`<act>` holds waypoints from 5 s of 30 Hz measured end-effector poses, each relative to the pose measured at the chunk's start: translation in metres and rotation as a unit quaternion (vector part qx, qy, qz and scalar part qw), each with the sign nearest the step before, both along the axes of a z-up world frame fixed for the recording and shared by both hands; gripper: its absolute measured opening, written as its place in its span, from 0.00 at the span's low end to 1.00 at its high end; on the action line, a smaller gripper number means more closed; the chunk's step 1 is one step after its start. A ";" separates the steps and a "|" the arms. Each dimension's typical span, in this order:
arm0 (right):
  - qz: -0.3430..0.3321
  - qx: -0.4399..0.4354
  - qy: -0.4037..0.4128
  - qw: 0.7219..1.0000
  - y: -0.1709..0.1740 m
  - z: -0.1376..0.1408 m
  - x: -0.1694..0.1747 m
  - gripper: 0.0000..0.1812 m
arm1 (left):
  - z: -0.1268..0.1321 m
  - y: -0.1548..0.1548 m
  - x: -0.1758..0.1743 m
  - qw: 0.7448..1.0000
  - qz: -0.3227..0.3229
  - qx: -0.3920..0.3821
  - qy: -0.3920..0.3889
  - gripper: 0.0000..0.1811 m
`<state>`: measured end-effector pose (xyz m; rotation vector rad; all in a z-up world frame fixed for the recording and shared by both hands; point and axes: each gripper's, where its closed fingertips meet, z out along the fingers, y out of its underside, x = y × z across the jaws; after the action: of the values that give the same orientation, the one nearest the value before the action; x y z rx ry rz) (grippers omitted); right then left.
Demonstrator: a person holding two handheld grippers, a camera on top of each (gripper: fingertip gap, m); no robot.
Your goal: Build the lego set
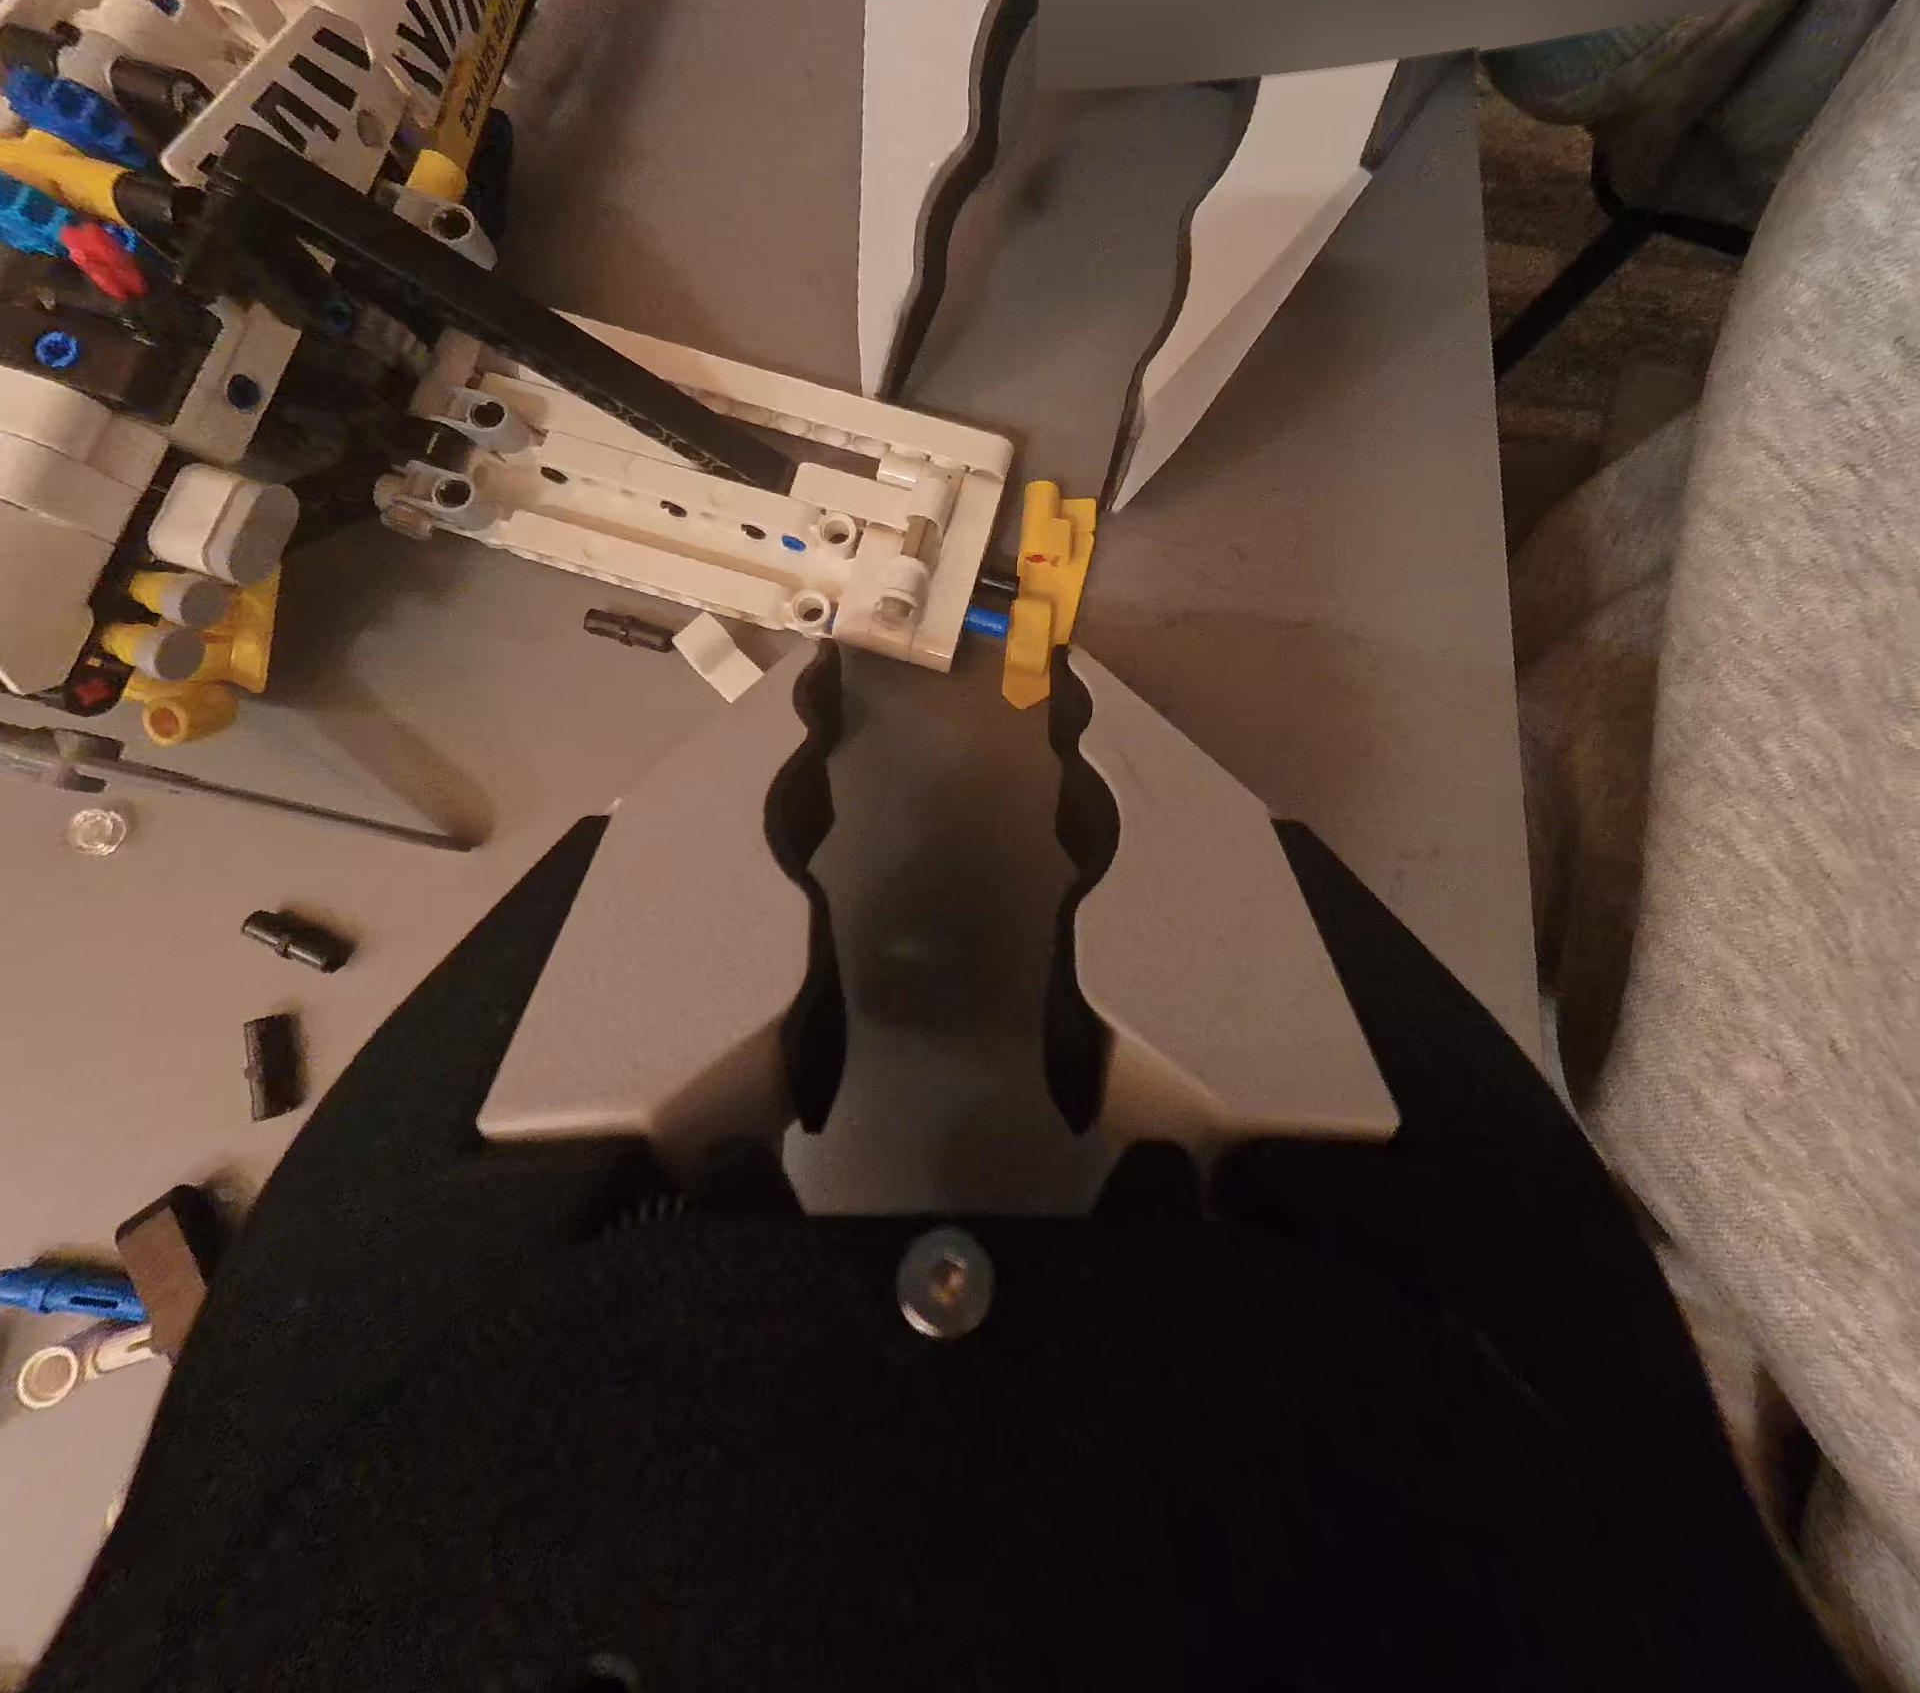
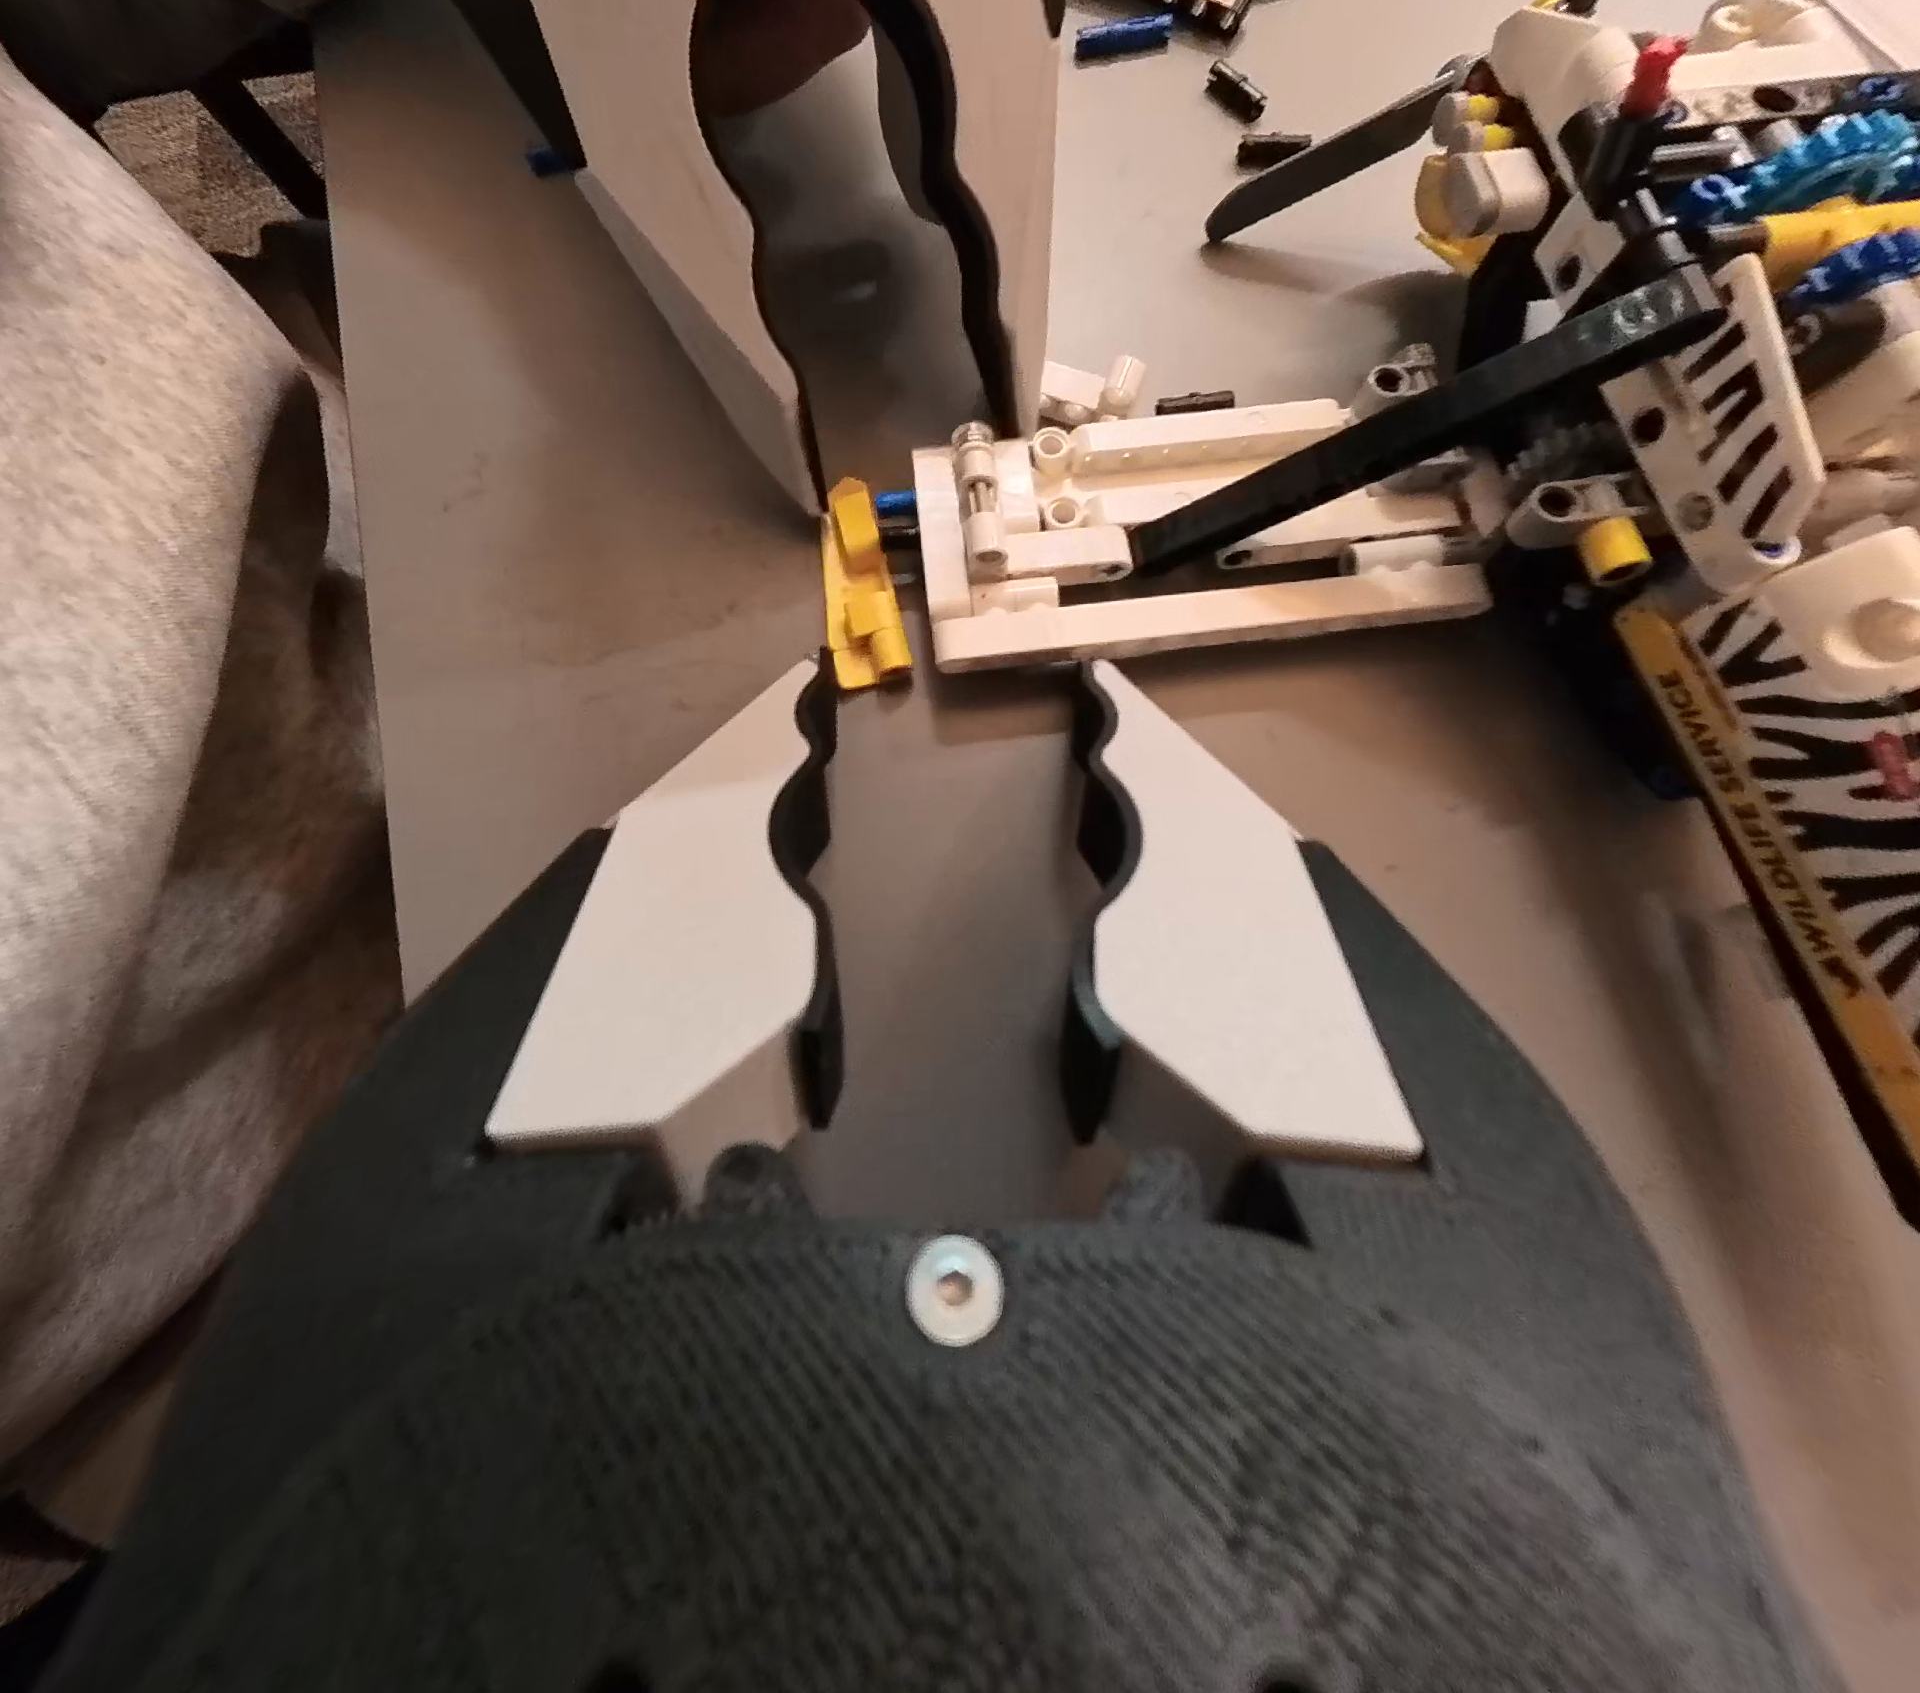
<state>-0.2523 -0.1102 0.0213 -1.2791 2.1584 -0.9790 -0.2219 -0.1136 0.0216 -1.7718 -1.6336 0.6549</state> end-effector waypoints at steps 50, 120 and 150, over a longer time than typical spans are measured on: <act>0.046 -0.021 0.016 0.999 0.015 -0.001 0.019 0.07 | -0.002 -0.003 -0.009 0.989 -0.131 -0.067 0.016 0.23; -0.028 -0.004 0.011 1.000 -0.004 -0.003 -0.002 0.27 | -0.005 -0.003 -0.014 0.989 -0.133 -0.062 0.005 0.22; -0.024 0.002 0.004 1.000 -0.001 -0.001 -0.001 0.25 | -0.003 -0.002 -0.015 0.991 -0.133 -0.030 0.003 0.20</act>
<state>-0.2534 -0.1110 0.0201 -1.2365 2.2066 -0.9891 -0.2364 -0.1160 0.0186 -1.9837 -1.3524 0.5881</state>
